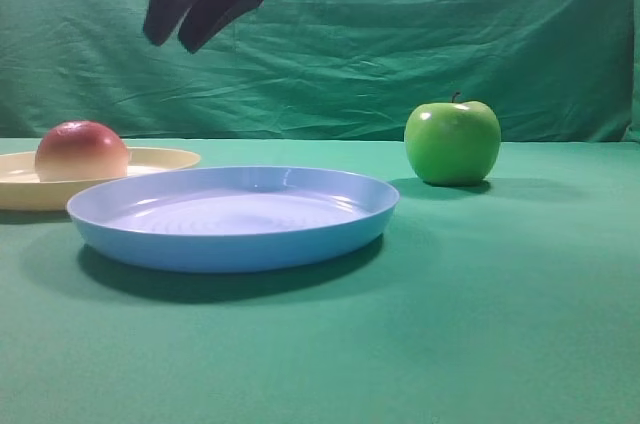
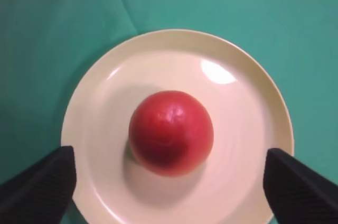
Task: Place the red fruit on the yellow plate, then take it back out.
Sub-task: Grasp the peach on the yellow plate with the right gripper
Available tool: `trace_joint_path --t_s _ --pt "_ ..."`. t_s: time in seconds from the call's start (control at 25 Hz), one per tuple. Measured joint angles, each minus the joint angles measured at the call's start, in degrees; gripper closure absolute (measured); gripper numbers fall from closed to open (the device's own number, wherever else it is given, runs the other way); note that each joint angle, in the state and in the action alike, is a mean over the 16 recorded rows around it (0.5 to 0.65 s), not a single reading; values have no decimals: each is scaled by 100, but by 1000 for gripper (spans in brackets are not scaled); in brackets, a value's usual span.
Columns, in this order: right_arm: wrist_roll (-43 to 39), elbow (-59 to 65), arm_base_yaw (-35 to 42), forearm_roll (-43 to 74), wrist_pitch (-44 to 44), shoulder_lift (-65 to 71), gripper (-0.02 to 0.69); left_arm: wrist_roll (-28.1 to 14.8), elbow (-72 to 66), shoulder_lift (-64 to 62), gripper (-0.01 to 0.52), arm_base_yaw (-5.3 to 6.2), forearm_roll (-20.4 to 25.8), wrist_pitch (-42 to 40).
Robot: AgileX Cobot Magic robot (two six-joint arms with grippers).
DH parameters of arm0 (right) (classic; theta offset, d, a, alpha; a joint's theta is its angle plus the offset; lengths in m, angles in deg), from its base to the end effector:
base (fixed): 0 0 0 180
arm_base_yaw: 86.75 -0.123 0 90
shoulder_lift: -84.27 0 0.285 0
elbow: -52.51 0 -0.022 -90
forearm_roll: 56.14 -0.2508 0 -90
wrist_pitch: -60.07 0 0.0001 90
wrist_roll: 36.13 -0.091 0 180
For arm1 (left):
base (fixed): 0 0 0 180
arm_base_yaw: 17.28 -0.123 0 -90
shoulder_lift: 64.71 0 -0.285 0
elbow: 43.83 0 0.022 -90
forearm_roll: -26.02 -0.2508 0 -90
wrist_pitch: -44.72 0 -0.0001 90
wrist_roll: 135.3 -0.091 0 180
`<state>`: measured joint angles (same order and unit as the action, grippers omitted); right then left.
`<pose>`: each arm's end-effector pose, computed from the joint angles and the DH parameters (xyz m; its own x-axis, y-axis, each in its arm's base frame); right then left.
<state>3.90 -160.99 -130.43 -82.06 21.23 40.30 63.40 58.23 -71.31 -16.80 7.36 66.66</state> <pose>0.3535 0.3721 0.2224 -0.2478 -0.6761 -0.6939 -0.9298 0.3671 -0.0256 0.0516 0.0105 0.1774 -0.2635 -0.0204 -0.9644 -0.1130 0.9936 0.0098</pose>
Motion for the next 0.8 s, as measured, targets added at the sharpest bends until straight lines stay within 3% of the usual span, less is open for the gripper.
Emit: trace_joint_path --t_s 0.16,0.4,0.56,0.8 --pt "138 -14 -162 -16 495 252 24 0 0 0 514 0 0 0" --pt "264 -15 -296 -42 1222 655 28 0 0 0 514 0 0 0" --pt "304 -17 -324 -62 1530 875 78 0 0 0 514 0 0 0" --pt "302 -26 -280 -82 1516 1021 229 0 0 0 514 0 0 0"
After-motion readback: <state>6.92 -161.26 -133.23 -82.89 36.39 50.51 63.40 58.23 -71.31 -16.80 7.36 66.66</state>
